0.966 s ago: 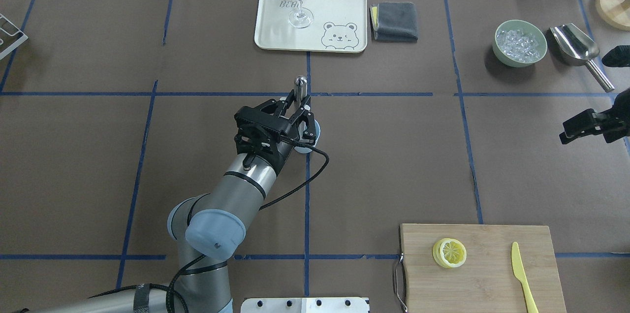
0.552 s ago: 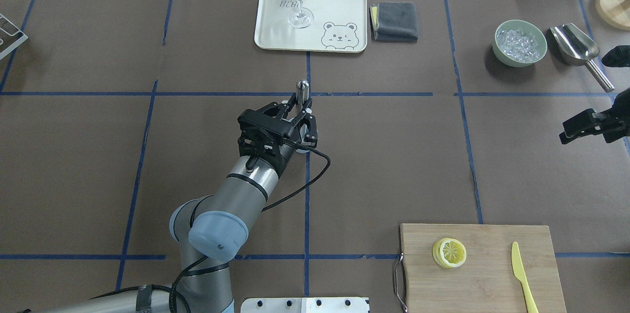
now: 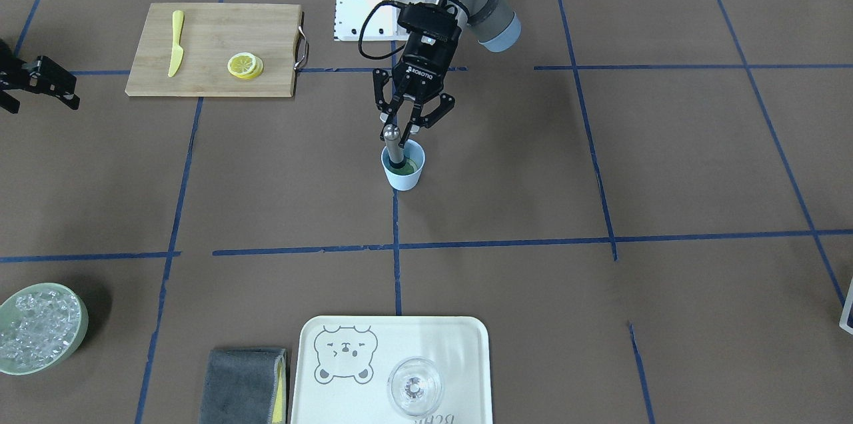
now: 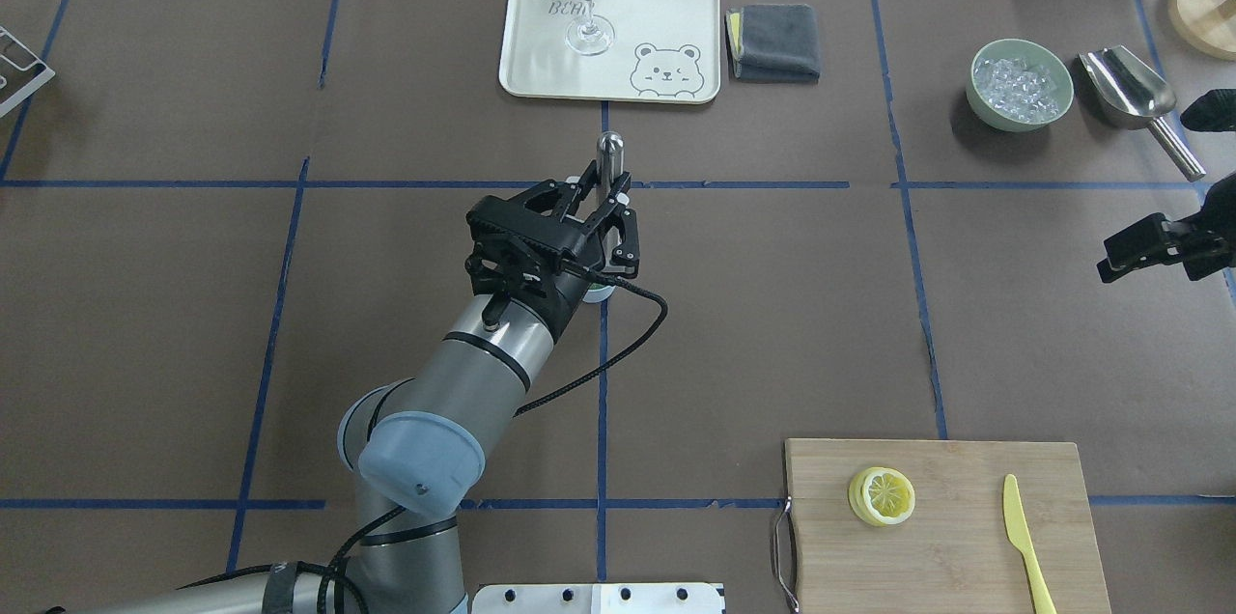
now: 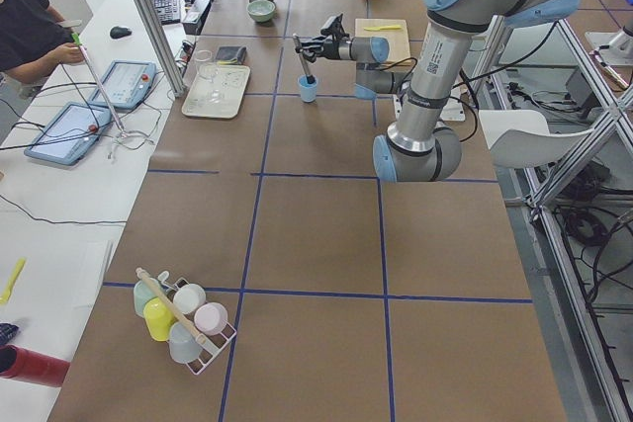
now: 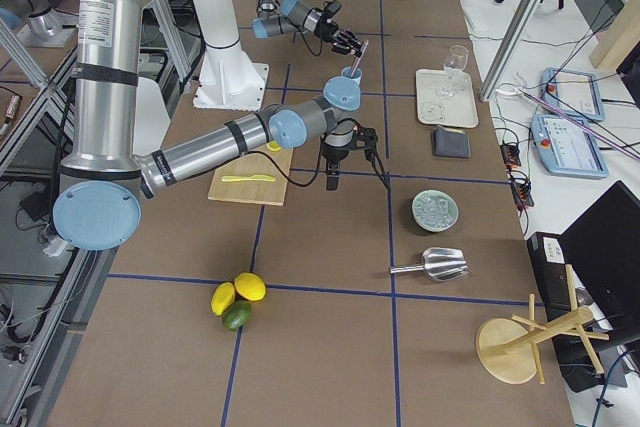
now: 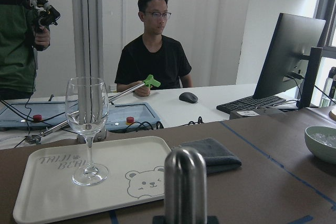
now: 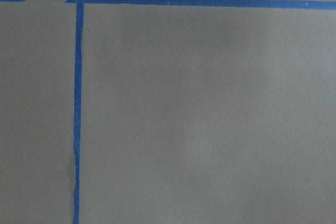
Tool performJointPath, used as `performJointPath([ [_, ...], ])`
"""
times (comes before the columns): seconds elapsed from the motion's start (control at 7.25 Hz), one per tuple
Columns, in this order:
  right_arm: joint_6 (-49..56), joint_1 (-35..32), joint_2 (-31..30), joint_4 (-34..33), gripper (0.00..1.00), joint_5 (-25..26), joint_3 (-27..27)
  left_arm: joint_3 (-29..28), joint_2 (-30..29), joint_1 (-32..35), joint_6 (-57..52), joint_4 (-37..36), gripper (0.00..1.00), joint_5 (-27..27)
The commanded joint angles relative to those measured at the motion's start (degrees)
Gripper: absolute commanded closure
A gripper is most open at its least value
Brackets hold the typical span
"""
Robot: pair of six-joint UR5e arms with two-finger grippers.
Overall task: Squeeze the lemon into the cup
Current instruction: 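Press the muddler down onto the lemon slice inside the cup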
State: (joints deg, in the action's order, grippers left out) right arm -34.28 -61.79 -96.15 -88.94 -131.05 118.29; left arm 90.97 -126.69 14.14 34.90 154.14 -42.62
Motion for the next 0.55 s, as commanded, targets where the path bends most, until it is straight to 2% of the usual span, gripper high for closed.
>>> performJointPath([
  [0.0, 0.00, 0.00, 0.00, 0.00, 0.00, -0.09, -0.07, 7.35, 0.05, 0.71, -4.58, 0.03, 1.00, -0.10],
  [0.14, 0.00, 0.00, 0.00, 0.00, 0.00, -0.26, -0.25, 9.73, -0.39, 2.28, -4.49, -0.24, 1.00, -0.62],
  [0.41, 0.00, 0.00, 0.00, 0.00, 0.00, -0.26, -0.07, 10.02, -0.75, 3.60, -3.88, -3.20, 1.00, -0.71],
])
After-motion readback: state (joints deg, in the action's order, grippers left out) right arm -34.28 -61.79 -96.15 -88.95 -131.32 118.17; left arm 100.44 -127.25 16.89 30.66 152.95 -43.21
